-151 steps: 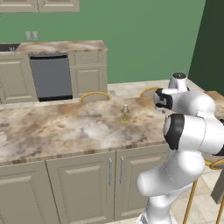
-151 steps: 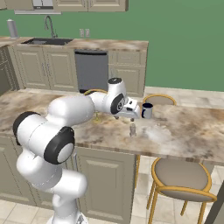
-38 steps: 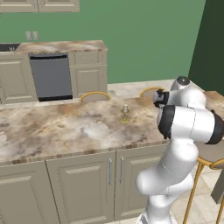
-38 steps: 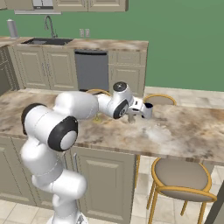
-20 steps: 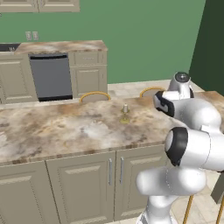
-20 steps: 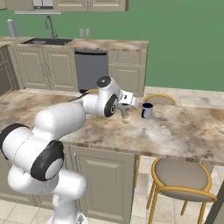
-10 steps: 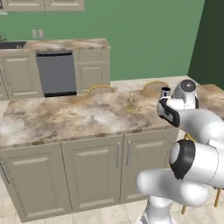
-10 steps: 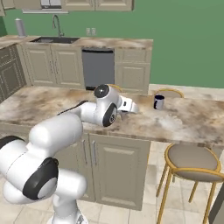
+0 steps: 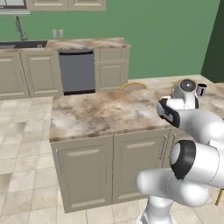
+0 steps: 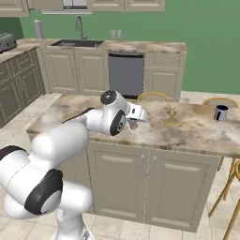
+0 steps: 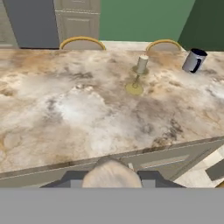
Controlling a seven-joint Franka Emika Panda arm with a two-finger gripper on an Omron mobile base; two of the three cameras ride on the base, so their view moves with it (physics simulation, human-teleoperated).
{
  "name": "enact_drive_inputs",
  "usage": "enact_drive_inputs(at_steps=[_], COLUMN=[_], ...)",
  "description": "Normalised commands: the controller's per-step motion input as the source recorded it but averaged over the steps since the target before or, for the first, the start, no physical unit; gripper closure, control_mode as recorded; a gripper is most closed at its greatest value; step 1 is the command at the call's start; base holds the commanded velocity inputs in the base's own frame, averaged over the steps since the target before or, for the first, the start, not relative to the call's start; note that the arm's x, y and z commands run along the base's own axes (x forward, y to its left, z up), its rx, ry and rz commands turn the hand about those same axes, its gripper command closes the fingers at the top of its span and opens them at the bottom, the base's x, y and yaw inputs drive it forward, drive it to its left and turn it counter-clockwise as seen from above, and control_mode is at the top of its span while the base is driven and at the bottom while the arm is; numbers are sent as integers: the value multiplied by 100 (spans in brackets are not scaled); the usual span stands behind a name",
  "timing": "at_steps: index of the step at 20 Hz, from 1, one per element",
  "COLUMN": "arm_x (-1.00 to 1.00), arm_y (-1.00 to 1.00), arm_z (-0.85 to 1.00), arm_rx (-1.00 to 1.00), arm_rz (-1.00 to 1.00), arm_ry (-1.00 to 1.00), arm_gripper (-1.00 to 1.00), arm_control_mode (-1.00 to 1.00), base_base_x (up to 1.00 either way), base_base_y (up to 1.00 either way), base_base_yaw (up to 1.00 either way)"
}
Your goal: Pick the candle and candle from the dining table and place them in the open cabinet. Close the cabinet after placing the objects.
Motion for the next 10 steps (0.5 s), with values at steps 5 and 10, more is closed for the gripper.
enact_drive_inputs(at_steps=[5,10], arm_x=[0,0], arm_y=[0,0], arm_z=[0,0], arm_rx=[0,0], arm_rz=[0,0], arm_ry=[0,0], arm_gripper=[100,100], arm_control_mode=[100,100], base_base_x=[0,1], base_base_y=[100,100], base_base_yaw=[0,0])
